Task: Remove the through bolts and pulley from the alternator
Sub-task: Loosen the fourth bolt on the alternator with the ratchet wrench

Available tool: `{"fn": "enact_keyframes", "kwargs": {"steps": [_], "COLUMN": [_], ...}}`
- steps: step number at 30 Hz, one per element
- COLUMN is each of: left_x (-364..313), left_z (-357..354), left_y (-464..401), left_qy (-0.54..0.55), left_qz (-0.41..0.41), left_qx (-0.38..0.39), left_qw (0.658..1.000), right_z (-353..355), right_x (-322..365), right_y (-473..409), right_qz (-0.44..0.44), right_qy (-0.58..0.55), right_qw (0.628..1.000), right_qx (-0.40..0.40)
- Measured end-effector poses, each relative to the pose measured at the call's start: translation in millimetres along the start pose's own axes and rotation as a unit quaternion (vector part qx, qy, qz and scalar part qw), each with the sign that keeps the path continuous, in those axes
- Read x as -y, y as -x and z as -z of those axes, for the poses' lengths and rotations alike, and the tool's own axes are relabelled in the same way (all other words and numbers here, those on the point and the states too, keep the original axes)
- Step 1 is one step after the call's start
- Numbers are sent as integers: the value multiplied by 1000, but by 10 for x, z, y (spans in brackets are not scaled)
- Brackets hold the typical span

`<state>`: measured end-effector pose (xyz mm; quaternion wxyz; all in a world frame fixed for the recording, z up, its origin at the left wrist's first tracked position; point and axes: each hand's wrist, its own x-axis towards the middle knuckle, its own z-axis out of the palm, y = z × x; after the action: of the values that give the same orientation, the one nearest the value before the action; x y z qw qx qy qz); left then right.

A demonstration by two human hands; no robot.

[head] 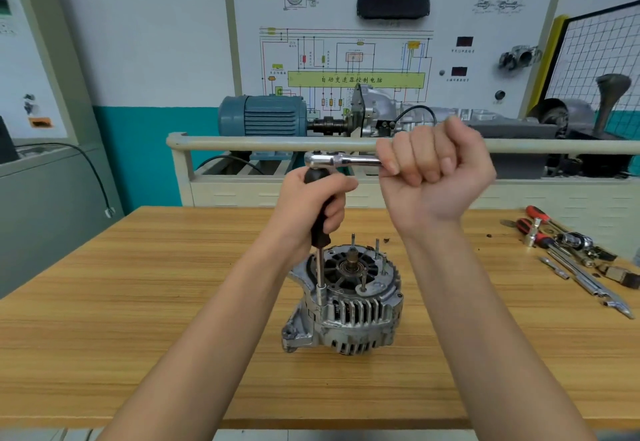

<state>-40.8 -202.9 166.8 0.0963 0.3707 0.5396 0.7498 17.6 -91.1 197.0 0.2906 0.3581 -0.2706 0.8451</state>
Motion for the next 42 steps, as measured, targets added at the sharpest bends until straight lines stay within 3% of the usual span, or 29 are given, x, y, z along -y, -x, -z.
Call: {"fn": "enact_keyframes", "kwargs": {"steps": [4, 6, 10, 13, 17, 20, 23, 26, 29, 32, 37, 40, 42], "left_x": [-26, -24, -10, 8, 37, 58, 54, 22, -26, -45, -13, 23, 49], "left_z": [37, 24, 15, -39, -154, -196, -137, -12, 67, 22, -50, -120, -172], "left_y": [-1, -18, -47, -47, -53, -46, -26, -5, 5, -17, -54, -81, -110], "left_qy": [27, 39, 32, 10, -35, -49, -32, 12, 58, 34, 11, -27, -47], "left_qz": [28, 48, 43, 31, 15, 0, -8, 0, 13, 29, 29, 21, 14], "left_qx": [131, 142, 76, -16, -136, -168, -140, -48, 70, 105, 17, -93, -161], "left_qw": [991, 988, 996, 999, 990, 985, 990, 999, 996, 993, 999, 995, 986], "right_z": [212, 247, 116, -32, -218, -260, -193, -45, 111, 243, 160, 12, -112], "right_x": [-42, -50, -31, -64, -187, -228, -132, -38, -62, -91, -29, -38, -108], "right_y": [-152, -167, -69, 91, 274, 303, 203, 18, -141, -222, -132, 35, 149], "right_qz": [-109, -108, -43, 35, 171, 208, 133, 10, -96, -121, -53, 24, 100], "right_qy": [-247, -265, -143, -9, 157, 232, 158, 23, -146, -252, -180, -31, 87], "right_qw": [960, 954, 982, 998, 971, 946, 975, 1000, 982, 954, 973, 997, 991], "right_qx": [-77, -91, -116, -54, 59, 94, 77, 13, -66, -104, -131, -65, 1]}}
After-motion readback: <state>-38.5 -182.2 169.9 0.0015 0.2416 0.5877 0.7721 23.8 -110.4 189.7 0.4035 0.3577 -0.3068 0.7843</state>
